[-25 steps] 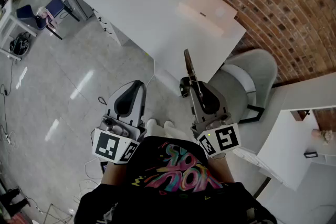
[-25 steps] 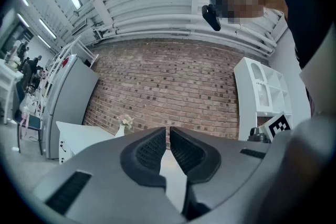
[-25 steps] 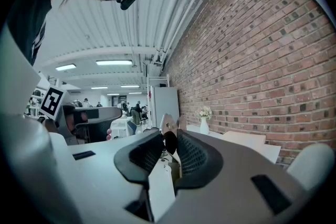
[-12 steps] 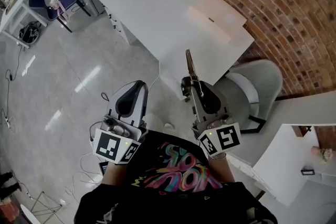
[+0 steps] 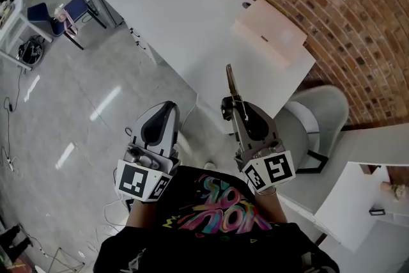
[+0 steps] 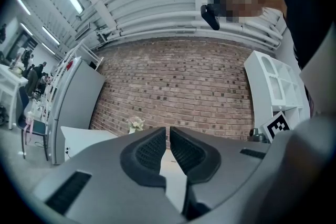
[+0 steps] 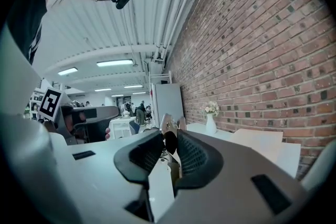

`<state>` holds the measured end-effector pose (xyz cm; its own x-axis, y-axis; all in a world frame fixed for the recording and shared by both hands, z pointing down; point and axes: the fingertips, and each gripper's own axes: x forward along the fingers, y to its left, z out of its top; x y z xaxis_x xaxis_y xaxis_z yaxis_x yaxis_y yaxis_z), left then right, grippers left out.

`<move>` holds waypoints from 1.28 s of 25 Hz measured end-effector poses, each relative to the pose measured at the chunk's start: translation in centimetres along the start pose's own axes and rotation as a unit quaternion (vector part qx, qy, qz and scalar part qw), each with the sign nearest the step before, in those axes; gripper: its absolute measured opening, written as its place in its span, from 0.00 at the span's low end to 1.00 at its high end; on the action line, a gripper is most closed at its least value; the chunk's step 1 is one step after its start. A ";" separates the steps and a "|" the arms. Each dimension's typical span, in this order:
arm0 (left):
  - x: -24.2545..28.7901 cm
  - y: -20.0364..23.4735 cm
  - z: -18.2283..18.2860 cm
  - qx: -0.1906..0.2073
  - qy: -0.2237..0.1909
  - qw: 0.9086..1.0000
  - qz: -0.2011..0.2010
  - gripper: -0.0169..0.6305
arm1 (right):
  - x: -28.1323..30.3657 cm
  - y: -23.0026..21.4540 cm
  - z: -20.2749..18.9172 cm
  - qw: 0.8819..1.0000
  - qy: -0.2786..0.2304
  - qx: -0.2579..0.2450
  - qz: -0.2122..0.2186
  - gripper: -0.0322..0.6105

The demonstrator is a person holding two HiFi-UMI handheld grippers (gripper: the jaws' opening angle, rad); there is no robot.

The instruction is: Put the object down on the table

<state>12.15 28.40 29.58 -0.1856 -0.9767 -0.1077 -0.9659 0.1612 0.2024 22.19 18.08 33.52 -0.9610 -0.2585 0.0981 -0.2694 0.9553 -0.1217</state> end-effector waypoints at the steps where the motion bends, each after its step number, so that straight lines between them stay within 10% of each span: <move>1: 1.1 1.6 0.1 -0.001 0.002 1.000 -0.006 0.09 | 1.8 -0.2 0.0 1.000 0.002 0.000 -0.005 0.21; 15: 15.5 20.4 2.5 -0.011 0.044 0.990 -0.131 0.09 | 21.1 -2.5 1.3 0.991 0.020 0.016 -0.129 0.21; 32: 19.1 23.1 -1.8 -0.049 0.093 0.970 -0.218 0.09 | 22.5 -5.4 -2.3 0.965 0.048 0.050 -0.254 0.21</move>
<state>-13.41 13.25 33.95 0.2816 -0.9591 -0.0280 -0.9216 -0.2785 0.2703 2.14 7.44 38.63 -0.6948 -0.6700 0.2615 -0.7130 0.6895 -0.1278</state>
